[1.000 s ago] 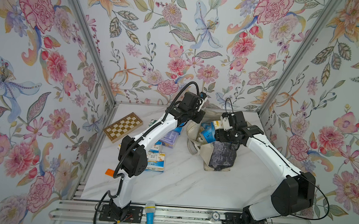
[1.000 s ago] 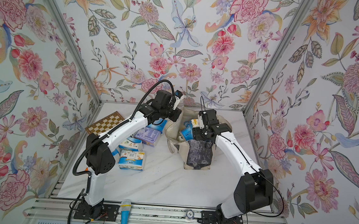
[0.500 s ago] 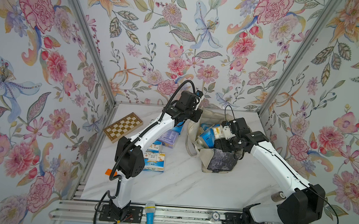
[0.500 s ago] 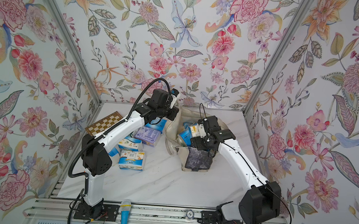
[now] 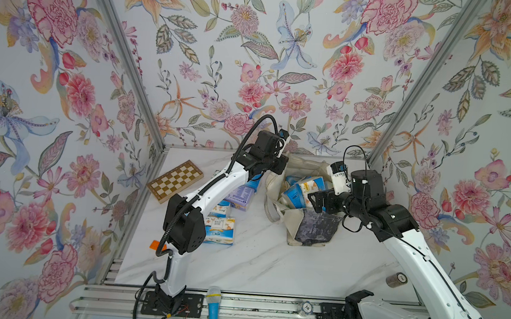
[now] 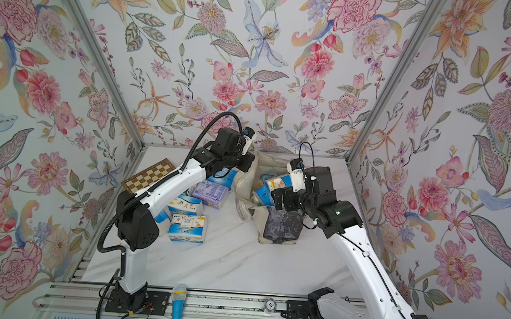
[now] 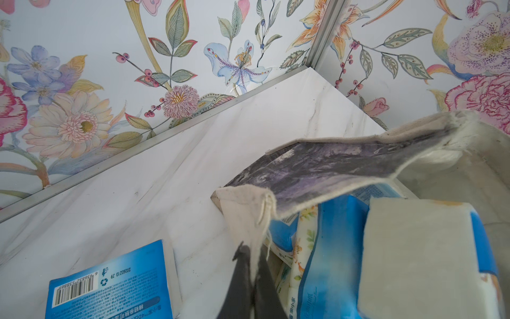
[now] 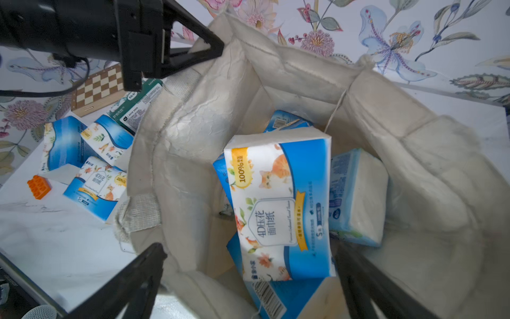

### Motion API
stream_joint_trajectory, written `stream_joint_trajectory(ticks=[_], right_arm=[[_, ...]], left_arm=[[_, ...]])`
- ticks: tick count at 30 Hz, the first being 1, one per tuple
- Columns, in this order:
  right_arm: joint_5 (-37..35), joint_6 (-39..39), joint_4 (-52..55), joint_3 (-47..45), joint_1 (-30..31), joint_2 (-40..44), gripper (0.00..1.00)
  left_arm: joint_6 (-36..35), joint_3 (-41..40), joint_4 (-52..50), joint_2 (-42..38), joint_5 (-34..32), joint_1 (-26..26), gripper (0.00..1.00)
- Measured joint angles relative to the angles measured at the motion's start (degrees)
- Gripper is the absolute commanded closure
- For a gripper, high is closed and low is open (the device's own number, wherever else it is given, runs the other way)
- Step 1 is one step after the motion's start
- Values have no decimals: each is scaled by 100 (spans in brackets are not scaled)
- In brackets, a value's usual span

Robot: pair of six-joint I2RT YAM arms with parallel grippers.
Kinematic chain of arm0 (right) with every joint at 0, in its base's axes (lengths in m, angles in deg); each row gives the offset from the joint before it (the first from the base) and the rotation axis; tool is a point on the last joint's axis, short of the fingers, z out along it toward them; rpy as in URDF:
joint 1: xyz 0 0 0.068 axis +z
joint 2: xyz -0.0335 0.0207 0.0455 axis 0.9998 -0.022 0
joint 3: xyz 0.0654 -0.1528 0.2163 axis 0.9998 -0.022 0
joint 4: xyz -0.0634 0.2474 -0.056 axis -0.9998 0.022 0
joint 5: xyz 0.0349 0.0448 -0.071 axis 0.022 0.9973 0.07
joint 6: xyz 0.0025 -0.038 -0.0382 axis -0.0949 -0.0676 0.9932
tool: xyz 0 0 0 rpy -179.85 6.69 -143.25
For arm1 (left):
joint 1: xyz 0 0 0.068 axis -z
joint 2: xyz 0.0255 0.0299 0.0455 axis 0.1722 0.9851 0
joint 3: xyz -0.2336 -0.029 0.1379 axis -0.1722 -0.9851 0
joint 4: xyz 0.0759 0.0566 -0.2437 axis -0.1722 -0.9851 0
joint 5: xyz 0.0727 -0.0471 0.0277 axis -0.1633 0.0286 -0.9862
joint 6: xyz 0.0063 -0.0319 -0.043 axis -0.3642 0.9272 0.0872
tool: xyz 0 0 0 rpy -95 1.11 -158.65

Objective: Put tissues into the canvas bag
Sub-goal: Place the pack of facial tissues in the canvas bag.

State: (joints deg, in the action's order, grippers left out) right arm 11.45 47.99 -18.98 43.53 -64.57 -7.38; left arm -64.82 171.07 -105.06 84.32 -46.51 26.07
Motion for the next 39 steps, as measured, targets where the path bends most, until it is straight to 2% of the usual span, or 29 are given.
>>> stream_joint_trajectory(ticks=[3, 10, 19, 29, 32, 36, 37, 39], right_arm=[[214, 4, -13, -83, 142, 205, 26], [323, 26, 87, -538, 710, 435, 24], [-402, 415, 31, -433, 1185, -94, 18], [-765, 726, 188, -367, 1493, -579, 32], [-772, 745, 466, -341, 1565, -522, 53], [-831, 599, 887, -341, 1589, -313, 96], [-876, 531, 977, -341, 1589, -262, 100], [-988, 376, 1147, -341, 1589, -164, 100]], left_arm=[[0, 0, 4, 0, 0, 0, 100], [0, -20, 9, 0, 22, -50, 100], [2, -24, 13, 0, 151, -85, 100], [2, -85, 59, 0, 181, -133, 100], [2, -90, 61, 0, 262, -190, 100], [4, -146, 109, 0, 306, -267, 100], [9, -151, 120, 0, 306, -282, 100], [24, -173, 155, -2, 308, -321, 100]])
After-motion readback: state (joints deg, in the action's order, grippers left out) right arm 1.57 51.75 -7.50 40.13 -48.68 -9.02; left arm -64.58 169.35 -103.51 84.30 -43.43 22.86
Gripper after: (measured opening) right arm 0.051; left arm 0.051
